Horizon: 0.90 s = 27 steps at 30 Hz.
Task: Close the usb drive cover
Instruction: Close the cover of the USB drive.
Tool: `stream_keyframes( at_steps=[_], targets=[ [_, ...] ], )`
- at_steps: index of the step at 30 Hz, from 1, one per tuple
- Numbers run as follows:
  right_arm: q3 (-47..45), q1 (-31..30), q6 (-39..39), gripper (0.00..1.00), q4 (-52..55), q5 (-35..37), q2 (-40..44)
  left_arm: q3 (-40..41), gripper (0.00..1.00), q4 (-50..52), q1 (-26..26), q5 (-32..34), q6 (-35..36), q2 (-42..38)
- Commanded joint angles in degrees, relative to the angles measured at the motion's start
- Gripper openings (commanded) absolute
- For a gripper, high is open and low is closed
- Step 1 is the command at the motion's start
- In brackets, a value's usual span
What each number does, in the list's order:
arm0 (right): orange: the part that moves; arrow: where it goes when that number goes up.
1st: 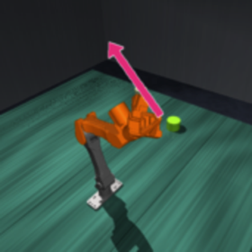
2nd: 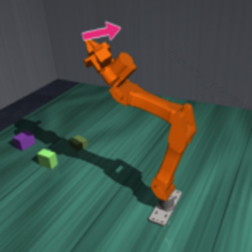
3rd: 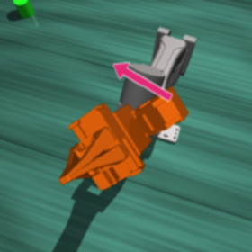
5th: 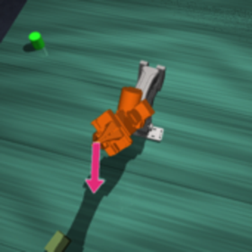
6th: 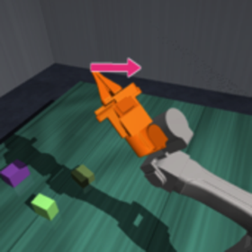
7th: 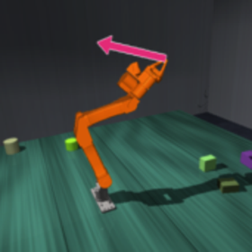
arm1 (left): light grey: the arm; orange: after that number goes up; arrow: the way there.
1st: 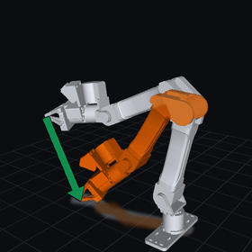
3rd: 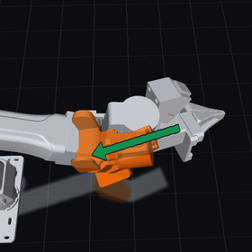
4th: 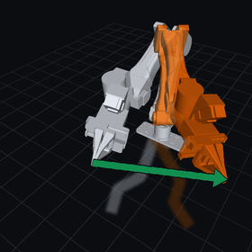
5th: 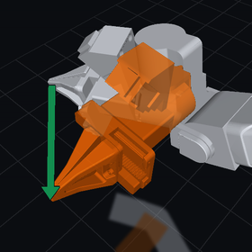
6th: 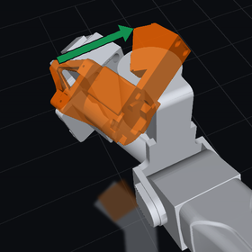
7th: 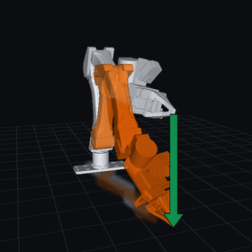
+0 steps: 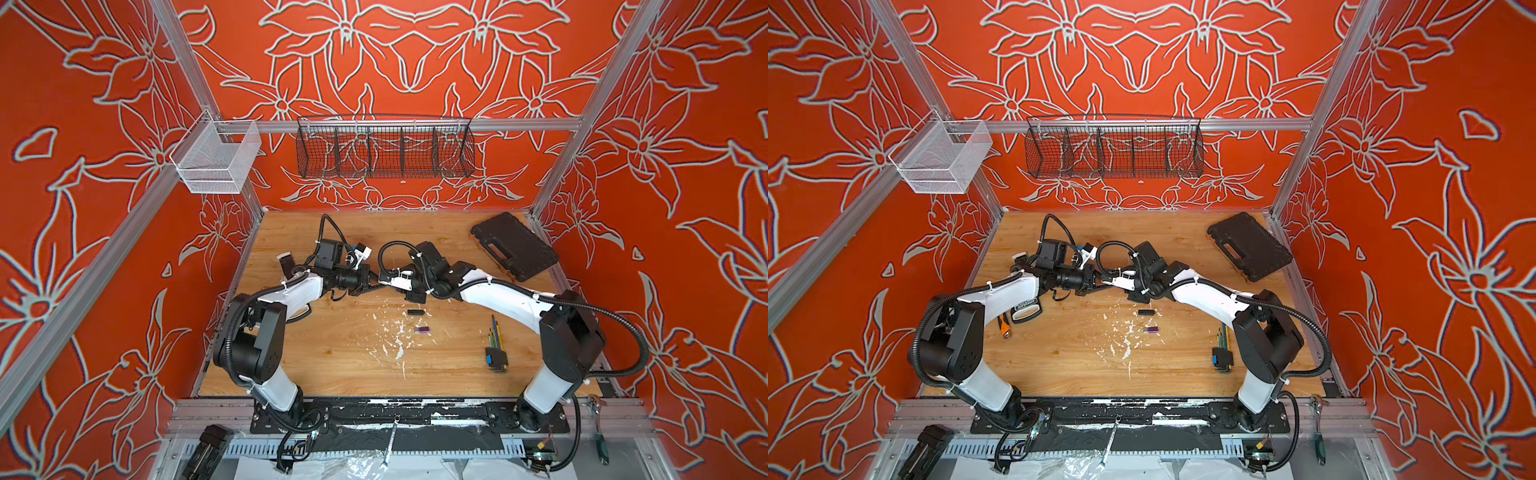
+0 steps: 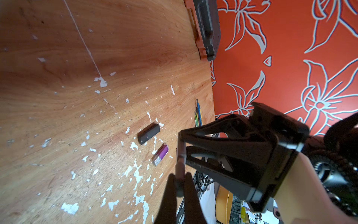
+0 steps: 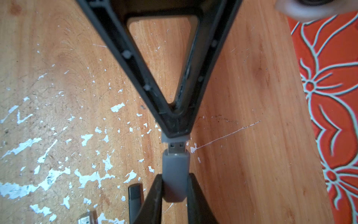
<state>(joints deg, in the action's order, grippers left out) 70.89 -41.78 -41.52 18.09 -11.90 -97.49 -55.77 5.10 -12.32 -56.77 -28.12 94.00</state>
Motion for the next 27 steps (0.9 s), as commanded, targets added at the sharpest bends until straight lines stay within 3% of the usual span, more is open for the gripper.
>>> stream_keyframes(
  at_steps=[1,9,21,27],
  targets=[
    [0.14,-4.15,-2.46,0.13,-6.38,-6.55,2.88,-0.58,0.00,-0.68,-1.66,-0.57,1.91,1.06],
    [-1.28,-4.98,-2.86,0.12,-9.00,-4.34,3.71,-0.58,0.00,0.60,-1.66,-1.41,3.90,1.05],
    [-1.38,-5.11,7.43,0.10,-13.44,-6.19,3.98,3.11,0.00,-5.81,-2.62,1.00,-0.44,-0.61],
    [-1.64,-5.95,8.66,0.10,-13.01,-6.90,3.80,4.02,0.00,-8.05,-2.71,1.51,-2.24,-1.40]
  ],
)
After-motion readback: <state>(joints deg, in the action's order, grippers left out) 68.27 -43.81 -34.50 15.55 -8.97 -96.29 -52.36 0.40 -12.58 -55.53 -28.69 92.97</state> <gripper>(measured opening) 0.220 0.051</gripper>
